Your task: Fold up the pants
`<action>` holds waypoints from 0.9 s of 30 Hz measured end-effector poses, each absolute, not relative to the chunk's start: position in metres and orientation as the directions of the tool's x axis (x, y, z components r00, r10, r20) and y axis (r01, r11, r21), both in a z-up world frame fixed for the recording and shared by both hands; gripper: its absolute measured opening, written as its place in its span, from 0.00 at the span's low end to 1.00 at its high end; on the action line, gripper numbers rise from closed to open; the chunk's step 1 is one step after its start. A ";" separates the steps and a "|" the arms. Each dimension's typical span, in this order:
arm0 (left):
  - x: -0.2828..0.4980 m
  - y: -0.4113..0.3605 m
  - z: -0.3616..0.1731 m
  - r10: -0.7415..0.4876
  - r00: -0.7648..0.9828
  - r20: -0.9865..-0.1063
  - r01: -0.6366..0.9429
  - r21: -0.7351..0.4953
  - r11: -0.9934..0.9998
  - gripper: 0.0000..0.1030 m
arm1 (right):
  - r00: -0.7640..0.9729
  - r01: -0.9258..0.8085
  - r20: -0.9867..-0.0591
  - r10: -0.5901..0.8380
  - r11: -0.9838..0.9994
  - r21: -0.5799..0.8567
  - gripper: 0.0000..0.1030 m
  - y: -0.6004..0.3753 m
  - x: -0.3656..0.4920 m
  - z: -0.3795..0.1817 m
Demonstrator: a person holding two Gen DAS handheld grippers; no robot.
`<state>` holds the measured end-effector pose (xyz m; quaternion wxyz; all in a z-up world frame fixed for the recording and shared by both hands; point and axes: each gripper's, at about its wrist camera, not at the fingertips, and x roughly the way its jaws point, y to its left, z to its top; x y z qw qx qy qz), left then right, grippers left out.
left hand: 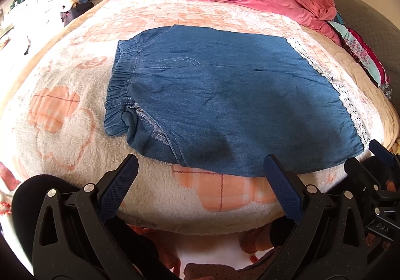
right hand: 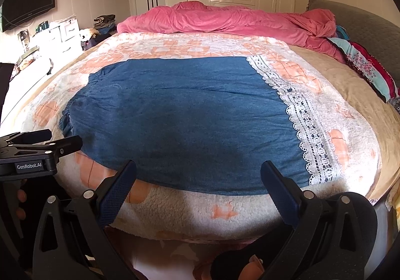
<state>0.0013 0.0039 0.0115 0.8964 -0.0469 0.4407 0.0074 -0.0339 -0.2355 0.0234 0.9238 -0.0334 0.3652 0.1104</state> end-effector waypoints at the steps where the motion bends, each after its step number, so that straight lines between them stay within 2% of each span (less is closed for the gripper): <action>1: 0.002 0.004 0.011 -0.028 0.611 -0.791 -0.055 -0.078 0.995 0.91 | 0.706 -0.230 -0.684 0.181 0.973 0.021 0.96 -0.235 -0.032 0.023; 16: 0.027 0.025 0.022 -0.039 0.620 -0.783 -0.072 -0.107 0.992 0.91 | 0.685 -0.293 -0.686 0.246 0.955 0.051 0.96 -0.221 0.014 0.036; 27: 0.085 0.071 0.044 0.010 0.629 -0.777 -0.157 -0.115 0.981 0.91 | 0.656 -0.391 -0.683 0.321 0.919 0.057 0.96 -0.188 0.078 0.056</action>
